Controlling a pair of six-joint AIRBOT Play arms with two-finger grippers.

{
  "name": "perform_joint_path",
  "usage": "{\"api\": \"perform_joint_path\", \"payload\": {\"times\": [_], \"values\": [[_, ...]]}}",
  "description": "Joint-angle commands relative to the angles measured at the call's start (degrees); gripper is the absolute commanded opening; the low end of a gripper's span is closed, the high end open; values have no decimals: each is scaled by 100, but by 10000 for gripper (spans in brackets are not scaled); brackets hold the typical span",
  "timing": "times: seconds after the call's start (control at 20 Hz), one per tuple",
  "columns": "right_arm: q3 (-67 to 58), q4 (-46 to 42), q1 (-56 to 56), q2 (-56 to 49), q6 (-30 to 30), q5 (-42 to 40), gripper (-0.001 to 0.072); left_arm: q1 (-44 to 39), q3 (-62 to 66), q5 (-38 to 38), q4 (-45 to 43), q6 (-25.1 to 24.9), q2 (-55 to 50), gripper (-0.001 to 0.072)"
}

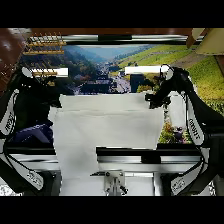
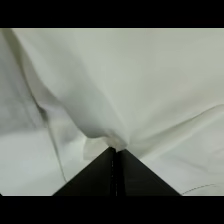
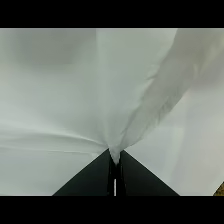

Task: Fold the shirts.

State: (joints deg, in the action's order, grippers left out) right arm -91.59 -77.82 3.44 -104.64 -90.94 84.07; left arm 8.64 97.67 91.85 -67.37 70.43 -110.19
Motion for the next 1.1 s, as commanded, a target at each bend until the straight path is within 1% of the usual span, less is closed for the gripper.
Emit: {"api": "perform_joint_path", "payload": {"times": [0.0,0.1,0.25,0.3,0.35,0.4,0.45,0.5,0.55,0.6,0.65,0.75,0.8,0.9,1.05], "values": [[42,-7,0,-55,-181,122,63,33,-4,-210,-210,-15,-7,25],[168,170,0,-120,-192,273,63,24,-4,-245,-210,-17,-7,26],[352,203,0,-138,-227,286,63,26,-4,-275,-210,-15,-7,26],[350,210,0,-136,-256,258,116,24,-7,-275,-208,-11,-7,28],[323,304,0,-120,-269,260,338,26,-4,-264,-170,-7,-4,84],[254,433,-17,-87,-221,339,423,28,17,-203,-103,155,2,399],[146,503,-17,35,-131,446,425,28,76,-103,-57,341,11,571],[37,474,-17,247,-48,540,460,28,170,66,-35,415,48,571],[-59,328,-46,496,-33,638,465,33,282,229,11,474,144,572],[-116,151,-98,780,-33,748,488,44,365,326,33,542,317,572],[-118,7,-208,1078,31,920,616,68,365,352,33,621,533,572],[-63,-382,-562,1528,153,1453,616,155,256,544,46,704,1003,572],[153,-566,-804,1797,229,1576,616,240,-31,643,52,704,1296,571],[916,-595,-1351,2402,376,1467,615,557,-1204,527,160,634,2041,570],[2234,-310,-2044,3265,669,992,615,1272,-3423,68,463,208,3209,568]]}}
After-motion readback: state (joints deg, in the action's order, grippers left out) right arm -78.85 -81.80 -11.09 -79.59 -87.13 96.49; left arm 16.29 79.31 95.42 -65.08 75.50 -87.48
